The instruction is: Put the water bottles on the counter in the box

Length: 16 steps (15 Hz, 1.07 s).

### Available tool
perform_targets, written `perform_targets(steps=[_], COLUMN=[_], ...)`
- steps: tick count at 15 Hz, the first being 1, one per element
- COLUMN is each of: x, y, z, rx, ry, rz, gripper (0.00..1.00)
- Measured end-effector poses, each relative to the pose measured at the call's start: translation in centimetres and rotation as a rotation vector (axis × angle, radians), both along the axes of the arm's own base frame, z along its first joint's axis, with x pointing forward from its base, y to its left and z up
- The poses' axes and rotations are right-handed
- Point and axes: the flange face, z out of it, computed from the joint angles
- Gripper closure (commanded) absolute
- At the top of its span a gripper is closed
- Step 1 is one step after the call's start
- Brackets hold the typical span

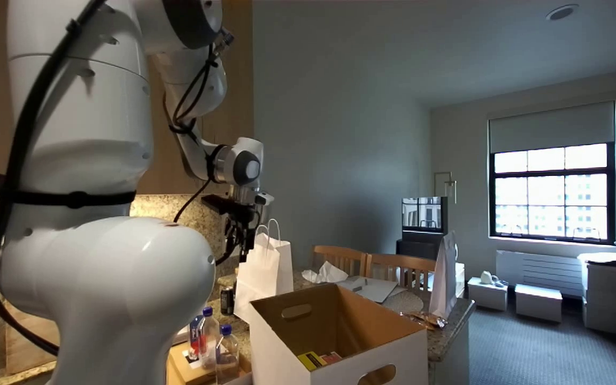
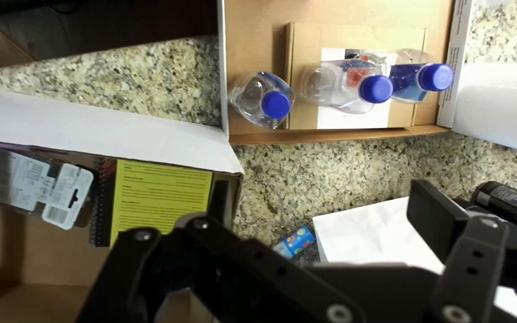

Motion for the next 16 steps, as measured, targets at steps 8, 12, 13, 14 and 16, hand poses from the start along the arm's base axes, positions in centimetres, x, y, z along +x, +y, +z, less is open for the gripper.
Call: perform_targets(steps=[8, 12, 13, 14, 16], x=[0.0, 0.6, 0.9, 1.3, 2.2], y=[7.0, 7.7, 8.0, 8.3, 8.6], z=[-9.8, -15.4, -16.5, -17.4, -18.8], rx=[-0.293, -0.334, -0.322, -0.302, -0.261], ry=[0.009, 0.1, 0.129, 0.154, 0.195], rz=[0.031, 0.004, -0.014, -0.036, -0.089], gripper=[0.0, 0.0, 0.0, 0.0, 0.0])
